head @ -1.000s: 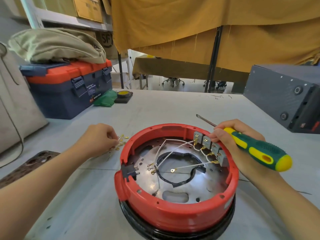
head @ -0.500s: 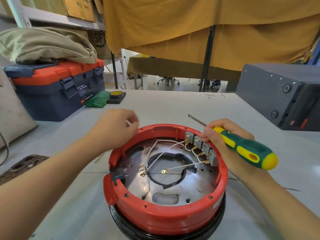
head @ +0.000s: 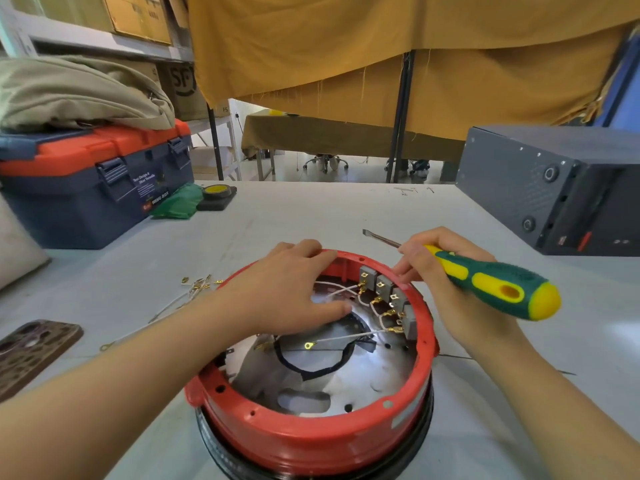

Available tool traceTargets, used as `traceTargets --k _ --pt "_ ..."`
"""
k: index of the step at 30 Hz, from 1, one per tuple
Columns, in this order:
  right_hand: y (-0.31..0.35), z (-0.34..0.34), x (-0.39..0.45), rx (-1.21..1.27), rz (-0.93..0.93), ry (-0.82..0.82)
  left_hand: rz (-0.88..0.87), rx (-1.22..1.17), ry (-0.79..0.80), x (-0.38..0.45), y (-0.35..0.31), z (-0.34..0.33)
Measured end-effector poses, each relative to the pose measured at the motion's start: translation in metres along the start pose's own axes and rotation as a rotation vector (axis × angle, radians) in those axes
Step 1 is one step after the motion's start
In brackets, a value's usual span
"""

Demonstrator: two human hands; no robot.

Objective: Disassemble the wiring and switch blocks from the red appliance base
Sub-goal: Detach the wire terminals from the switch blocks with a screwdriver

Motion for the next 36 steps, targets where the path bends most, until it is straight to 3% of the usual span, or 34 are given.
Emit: traceTargets --k 7,14,36 --pt "0.012 0.032 0.004 0.131 0.027 -0.139 -0.053 -0.053 0.007 0.013 -0.005 -0.005" --pt "0.023 0.049 0.005 0.215 0.062 -0.155 -0.085 -0.1 -0.013 0.024 -0.014 -0.004" --pt "0.049 0.024 -0.012 -0.26 0.233 0.059 -0.189 -0.191 -0.145 0.025 -0.018 -0.006"
Point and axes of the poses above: each hand's wrist, its own x-axis towards the middle knuckle, its own z-axis out of the back of the hand, y = z × x, the point moved 7 cm from there along x, towards the middle knuckle, and after that the axes turned 13 degrees about -z, right-handed, at the moved point
